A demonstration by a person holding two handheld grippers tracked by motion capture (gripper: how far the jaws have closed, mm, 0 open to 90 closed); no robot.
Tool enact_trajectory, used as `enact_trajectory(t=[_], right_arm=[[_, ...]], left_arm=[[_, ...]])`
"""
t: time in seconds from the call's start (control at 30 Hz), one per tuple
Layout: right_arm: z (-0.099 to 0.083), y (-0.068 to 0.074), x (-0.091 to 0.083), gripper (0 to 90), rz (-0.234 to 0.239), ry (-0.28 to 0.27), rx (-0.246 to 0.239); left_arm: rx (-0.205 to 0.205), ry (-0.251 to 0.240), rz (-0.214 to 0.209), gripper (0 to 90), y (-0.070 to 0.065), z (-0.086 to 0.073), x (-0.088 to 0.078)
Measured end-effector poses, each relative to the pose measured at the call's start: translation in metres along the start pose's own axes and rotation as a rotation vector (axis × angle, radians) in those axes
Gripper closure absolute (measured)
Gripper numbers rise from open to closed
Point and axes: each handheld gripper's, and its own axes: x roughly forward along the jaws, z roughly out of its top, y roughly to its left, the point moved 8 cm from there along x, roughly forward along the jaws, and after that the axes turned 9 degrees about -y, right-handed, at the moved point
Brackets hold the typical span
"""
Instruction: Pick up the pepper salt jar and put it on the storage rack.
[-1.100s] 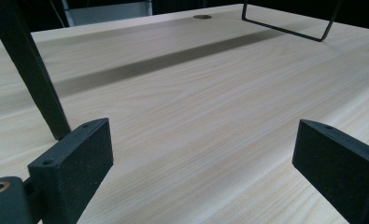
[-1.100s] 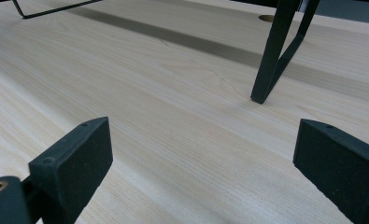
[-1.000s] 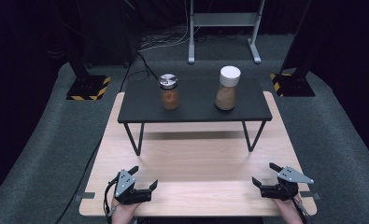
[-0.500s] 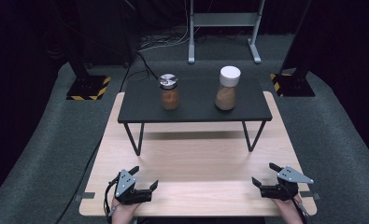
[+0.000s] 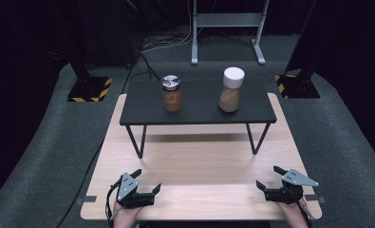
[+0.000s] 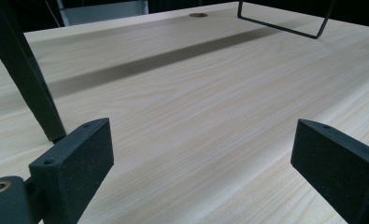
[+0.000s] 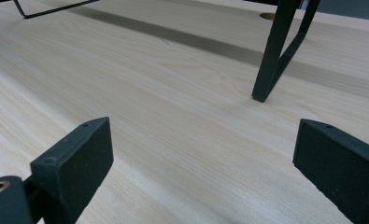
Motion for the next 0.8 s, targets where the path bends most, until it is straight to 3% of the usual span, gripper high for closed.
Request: enact_trajectory(t=[0.8], right_arm=[[0.0003, 0.0005, 0.0002, 3.9, 0.002, 0.004, -0.005]], left_arm=[[0.002, 0.003, -0.002, 5.8, 0.0, 0.0003, 0.0004]])
